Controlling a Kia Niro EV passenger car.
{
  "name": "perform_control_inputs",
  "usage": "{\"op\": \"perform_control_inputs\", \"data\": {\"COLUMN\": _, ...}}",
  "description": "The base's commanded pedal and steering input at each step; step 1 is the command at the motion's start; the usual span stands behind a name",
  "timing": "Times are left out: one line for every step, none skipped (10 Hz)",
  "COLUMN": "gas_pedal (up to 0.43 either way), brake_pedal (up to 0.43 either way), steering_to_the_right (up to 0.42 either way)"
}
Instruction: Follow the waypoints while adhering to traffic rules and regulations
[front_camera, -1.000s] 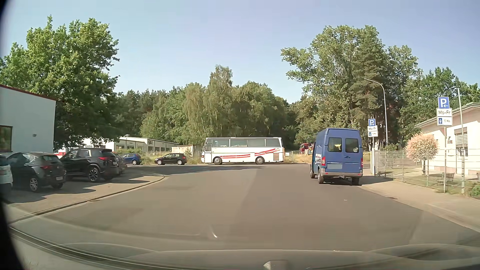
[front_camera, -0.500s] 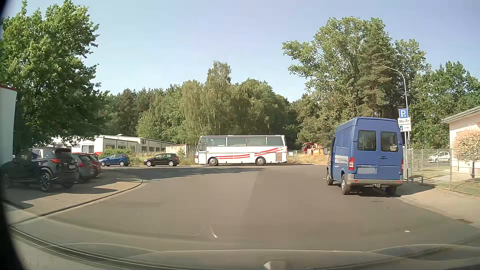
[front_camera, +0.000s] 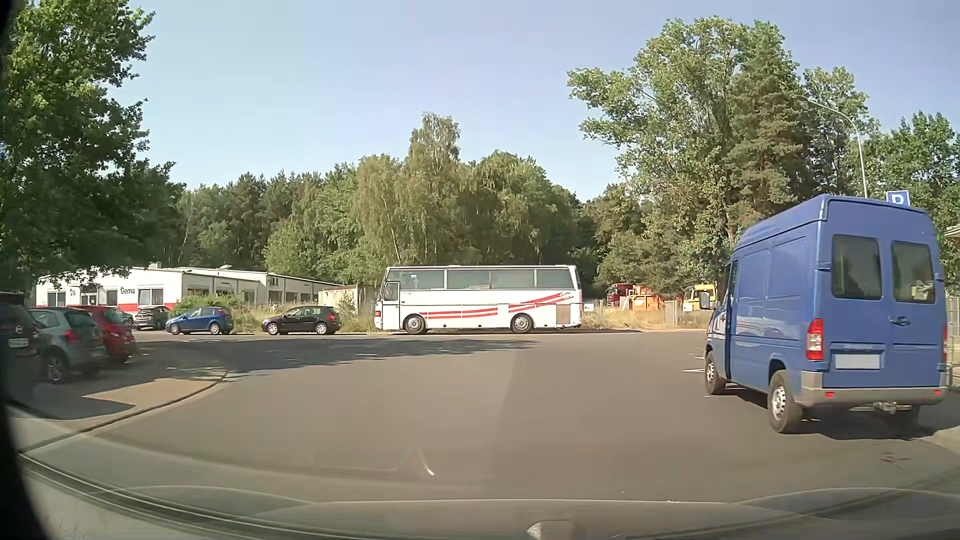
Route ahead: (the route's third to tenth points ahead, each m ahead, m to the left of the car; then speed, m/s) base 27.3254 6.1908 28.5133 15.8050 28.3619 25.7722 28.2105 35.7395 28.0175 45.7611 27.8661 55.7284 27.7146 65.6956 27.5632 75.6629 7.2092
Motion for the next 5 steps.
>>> {"op": "perform_control_inputs", "data": {"gas_pedal": 0.000, "brake_pedal": 0.226, "steering_to_the_right": 0.002}}
{"op": "perform_control_inputs", "data": {"gas_pedal": 0.000, "brake_pedal": 0.232, "steering_to_the_right": 0.002}}
{"op": "perform_control_inputs", "data": {"gas_pedal": 0.000, "brake_pedal": 0.226, "steering_to_the_right": 0.002}}
{"op": "perform_control_inputs", "data": {"gas_pedal": 0.000, "brake_pedal": 0.226, "steering_to_the_right": 0.002}}
{"op": "perform_control_inputs", "data": {"gas_pedal": 0.000, "brake_pedal": 0.226, "steering_to_the_right": 0.002}}
